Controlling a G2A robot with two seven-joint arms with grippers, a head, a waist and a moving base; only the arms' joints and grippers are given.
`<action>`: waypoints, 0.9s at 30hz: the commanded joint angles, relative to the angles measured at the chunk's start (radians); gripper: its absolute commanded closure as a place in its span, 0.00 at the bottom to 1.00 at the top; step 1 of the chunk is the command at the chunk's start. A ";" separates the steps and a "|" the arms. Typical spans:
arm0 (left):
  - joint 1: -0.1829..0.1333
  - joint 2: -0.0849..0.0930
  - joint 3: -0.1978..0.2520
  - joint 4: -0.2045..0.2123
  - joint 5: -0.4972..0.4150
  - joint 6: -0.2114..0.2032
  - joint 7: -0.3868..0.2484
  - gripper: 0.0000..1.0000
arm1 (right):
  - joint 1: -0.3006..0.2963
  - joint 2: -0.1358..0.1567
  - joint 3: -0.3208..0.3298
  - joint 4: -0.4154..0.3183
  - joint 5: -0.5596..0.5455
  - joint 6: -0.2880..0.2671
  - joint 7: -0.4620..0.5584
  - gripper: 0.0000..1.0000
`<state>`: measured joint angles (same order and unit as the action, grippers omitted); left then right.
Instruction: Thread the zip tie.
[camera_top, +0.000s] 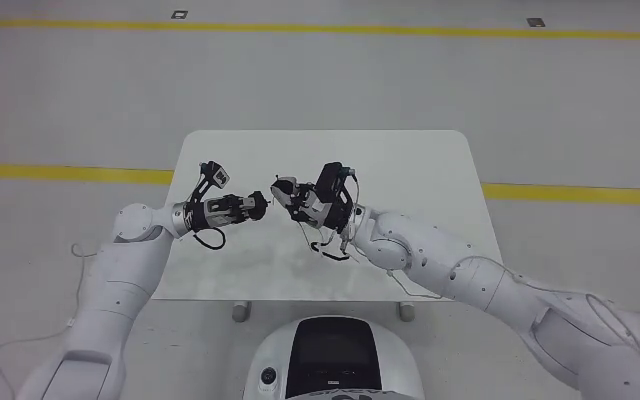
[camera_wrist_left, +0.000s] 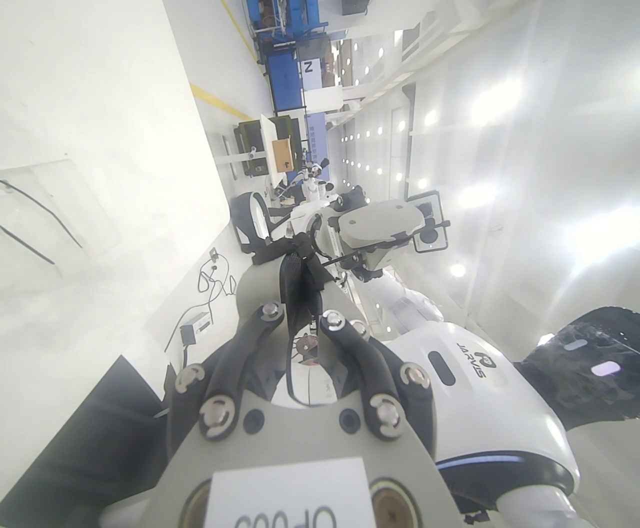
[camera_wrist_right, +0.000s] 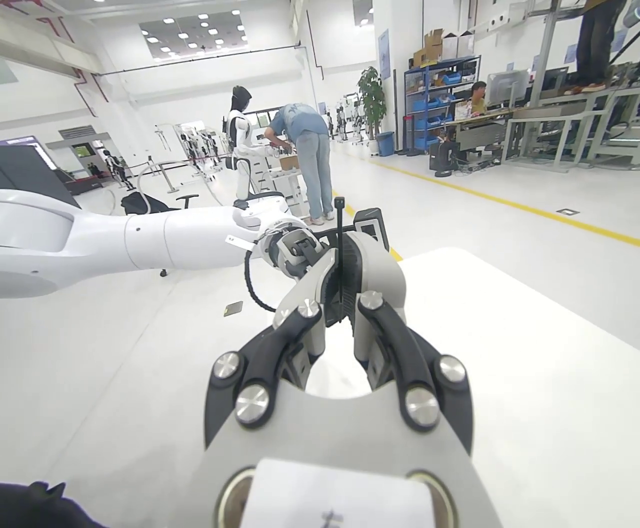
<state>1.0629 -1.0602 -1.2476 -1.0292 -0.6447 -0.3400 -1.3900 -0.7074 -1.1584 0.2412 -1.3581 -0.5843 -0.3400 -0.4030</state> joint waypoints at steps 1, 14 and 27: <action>0.000 0.000 0.000 0.000 0.000 0.000 0.000 1.00 | -0.003 0.000 0.001 0.000 -0.001 0.003 0.002 1.00; 0.021 0.069 0.056 -0.079 -0.025 0.118 0.000 1.00 | -0.068 0.025 0.085 -0.046 -0.126 0.000 0.017 1.00; 0.003 0.190 0.225 -0.150 -0.246 0.092 0.000 1.00 | -0.050 0.055 0.034 -0.079 -0.164 0.000 -0.068 1.00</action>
<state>1.0659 -0.8704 -1.0232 -1.1796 -0.8902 -0.2476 -1.3900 -0.7598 -1.1043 0.2762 -1.4347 -0.7474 -0.3400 -0.4625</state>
